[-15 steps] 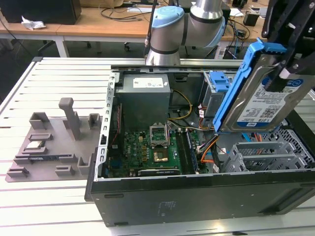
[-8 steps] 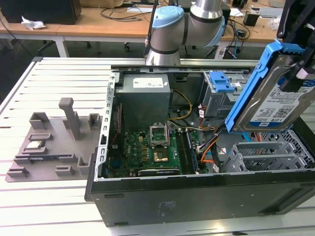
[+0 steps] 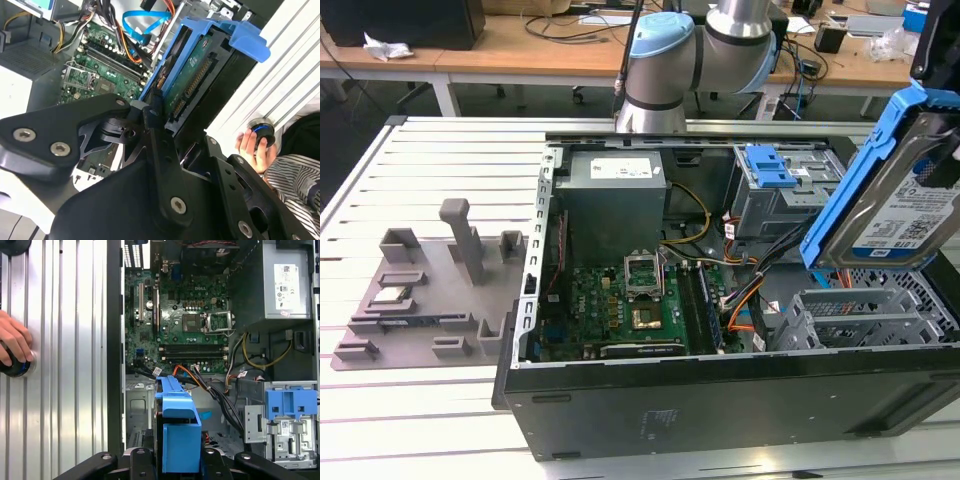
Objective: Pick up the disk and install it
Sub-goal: 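Pick up the disk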
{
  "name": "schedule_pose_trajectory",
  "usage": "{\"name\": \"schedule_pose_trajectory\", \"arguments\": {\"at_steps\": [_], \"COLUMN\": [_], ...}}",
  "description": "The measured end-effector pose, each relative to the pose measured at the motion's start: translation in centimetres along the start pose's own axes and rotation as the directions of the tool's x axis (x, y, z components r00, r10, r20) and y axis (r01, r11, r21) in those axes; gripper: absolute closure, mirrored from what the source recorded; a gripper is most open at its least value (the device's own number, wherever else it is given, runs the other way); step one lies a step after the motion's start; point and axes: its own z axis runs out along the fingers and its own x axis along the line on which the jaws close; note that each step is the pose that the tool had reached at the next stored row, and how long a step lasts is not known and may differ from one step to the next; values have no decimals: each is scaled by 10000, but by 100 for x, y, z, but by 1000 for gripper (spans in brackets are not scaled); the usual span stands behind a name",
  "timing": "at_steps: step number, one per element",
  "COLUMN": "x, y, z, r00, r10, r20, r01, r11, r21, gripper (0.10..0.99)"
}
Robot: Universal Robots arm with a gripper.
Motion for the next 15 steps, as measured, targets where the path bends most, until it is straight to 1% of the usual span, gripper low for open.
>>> {"name": "schedule_pose_trajectory", "arguments": {"at_steps": [3,8,10,15], "x": [-1,-1,-2,1], "y": [-85,-163,-176,-182], "z": [-3,-4,-2,54], "r00": [10000,10000,10000,10000], "r10": [-1,0,0,6], "r20": [0,-1,0,-19], "r01": [1,0,0,-6], "r11": [10000,10000,10000,10000], "r21": [-2,-4,-4,-13], "gripper": [725,725,725,725]}}
